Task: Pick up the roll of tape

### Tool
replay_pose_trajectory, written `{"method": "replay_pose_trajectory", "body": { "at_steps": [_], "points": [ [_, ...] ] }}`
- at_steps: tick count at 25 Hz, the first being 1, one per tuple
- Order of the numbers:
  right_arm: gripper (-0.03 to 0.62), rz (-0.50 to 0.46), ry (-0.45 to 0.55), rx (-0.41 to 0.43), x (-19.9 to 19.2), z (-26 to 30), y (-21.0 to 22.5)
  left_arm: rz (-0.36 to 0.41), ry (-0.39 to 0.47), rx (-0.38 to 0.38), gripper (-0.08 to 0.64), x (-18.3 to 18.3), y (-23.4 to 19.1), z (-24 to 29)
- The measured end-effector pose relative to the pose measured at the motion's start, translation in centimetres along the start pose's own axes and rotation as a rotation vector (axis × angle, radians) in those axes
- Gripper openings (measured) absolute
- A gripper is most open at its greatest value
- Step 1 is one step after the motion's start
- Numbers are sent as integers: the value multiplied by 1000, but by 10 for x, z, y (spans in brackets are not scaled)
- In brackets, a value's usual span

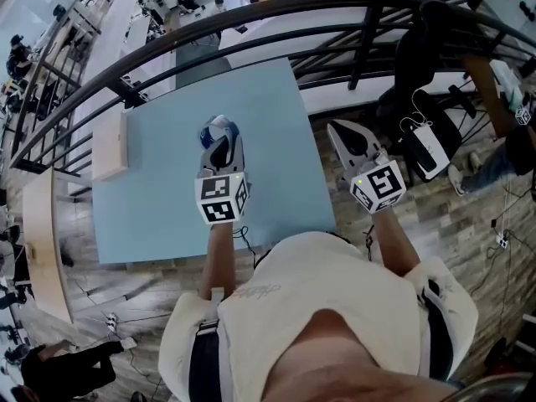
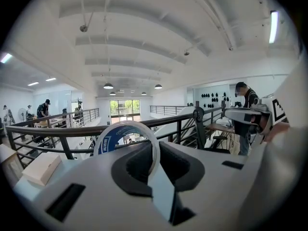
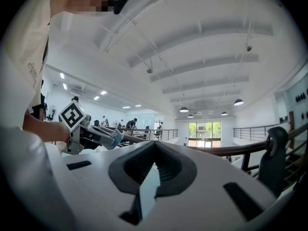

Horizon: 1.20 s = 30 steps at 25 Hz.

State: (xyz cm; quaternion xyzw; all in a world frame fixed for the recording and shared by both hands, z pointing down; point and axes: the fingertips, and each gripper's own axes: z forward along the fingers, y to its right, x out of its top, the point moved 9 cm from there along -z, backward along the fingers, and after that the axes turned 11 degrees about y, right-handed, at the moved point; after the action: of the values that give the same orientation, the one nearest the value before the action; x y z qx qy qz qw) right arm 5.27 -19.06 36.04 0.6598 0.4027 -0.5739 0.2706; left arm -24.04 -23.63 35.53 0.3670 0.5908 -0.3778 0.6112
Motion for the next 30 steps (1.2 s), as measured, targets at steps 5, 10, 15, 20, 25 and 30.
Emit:
{"method": "replay_pose_trajectory", "body": {
  "at_steps": [5, 10, 15, 20, 25, 30],
  "points": [
    [6, -9, 38, -1, 15, 2, 8, 6, 44, 5, 58, 15, -1, 2],
    [6, -19, 60, -1, 24, 5, 10, 3, 72, 11, 58, 22, -5, 1],
    [5, -30, 65, -2, 28, 6, 11, 1, 77, 4, 58, 24, -6, 3],
    [5, -28, 50, 0, 28, 4, 11, -4, 70, 0, 58, 22, -6, 3],
    [5, -23, 39, 3, 26, 3, 8, -14, 71, -7, 58, 20, -7, 5],
    [5, -14, 42, 2, 22, 1, 10, -12, 61, -4, 58, 18, -5, 5]
  ]
}}
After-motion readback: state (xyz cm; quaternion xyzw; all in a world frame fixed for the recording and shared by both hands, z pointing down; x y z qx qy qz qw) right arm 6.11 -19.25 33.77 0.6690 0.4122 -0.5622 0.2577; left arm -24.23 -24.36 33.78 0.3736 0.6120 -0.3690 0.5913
